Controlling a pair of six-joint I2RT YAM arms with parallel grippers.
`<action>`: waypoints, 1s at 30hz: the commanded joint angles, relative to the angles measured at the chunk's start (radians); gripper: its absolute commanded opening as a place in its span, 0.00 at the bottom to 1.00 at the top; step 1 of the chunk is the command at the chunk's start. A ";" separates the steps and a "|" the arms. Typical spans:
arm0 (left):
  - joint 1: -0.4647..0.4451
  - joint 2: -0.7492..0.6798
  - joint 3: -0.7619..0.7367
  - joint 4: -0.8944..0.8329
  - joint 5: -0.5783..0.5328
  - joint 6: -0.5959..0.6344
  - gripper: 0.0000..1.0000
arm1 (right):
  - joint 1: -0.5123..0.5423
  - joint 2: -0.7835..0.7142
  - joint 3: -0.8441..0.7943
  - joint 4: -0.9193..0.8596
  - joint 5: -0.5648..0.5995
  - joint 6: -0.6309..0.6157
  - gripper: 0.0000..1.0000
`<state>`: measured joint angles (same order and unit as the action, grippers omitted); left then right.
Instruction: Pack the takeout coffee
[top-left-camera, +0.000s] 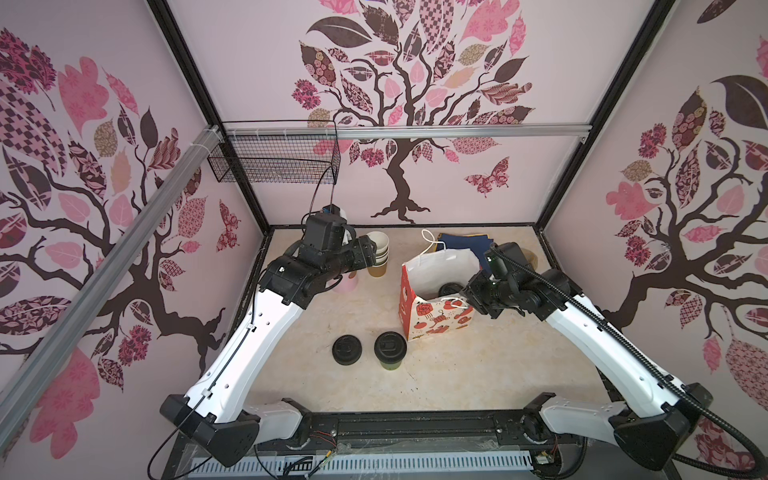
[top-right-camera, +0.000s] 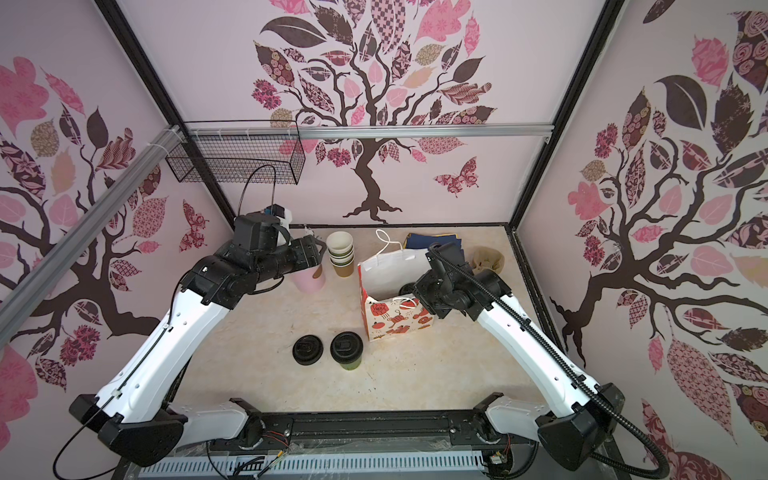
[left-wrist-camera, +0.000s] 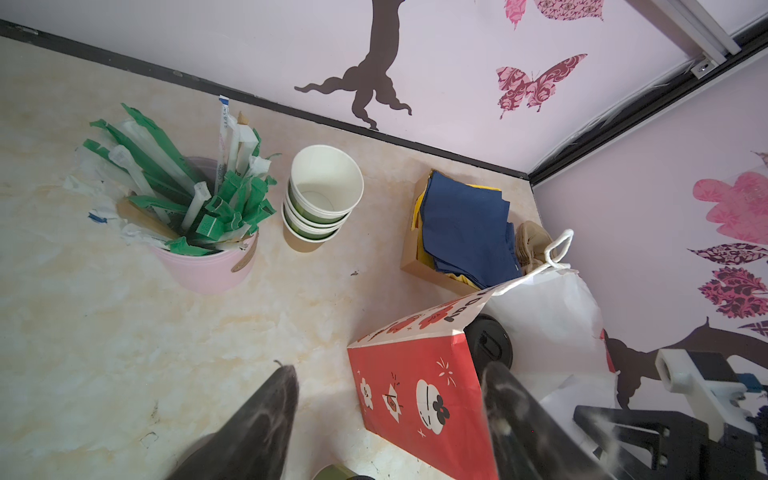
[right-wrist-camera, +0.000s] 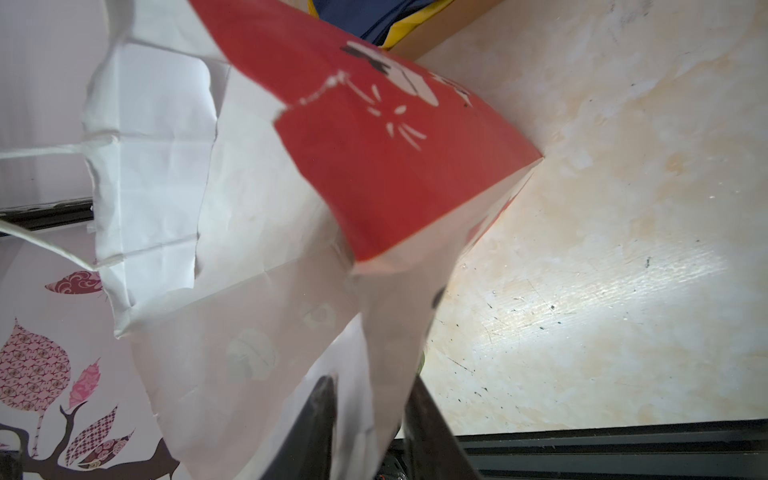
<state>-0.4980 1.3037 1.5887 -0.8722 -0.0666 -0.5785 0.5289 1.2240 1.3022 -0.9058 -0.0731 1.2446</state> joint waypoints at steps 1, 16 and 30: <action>0.003 -0.028 0.018 -0.012 -0.015 0.007 0.73 | 0.000 0.002 0.017 -0.093 0.061 0.314 0.23; 0.004 -0.050 -0.026 -0.001 -0.011 -0.036 0.73 | -0.049 -0.034 0.028 -0.113 -0.020 0.090 0.00; 0.005 -0.020 -0.058 0.097 0.237 -0.054 0.73 | -0.140 -0.037 0.102 -0.241 -0.166 -0.273 0.00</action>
<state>-0.4973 1.2728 1.5562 -0.8314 0.0597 -0.6334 0.4091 1.1973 1.3418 -1.0199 -0.2184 1.0016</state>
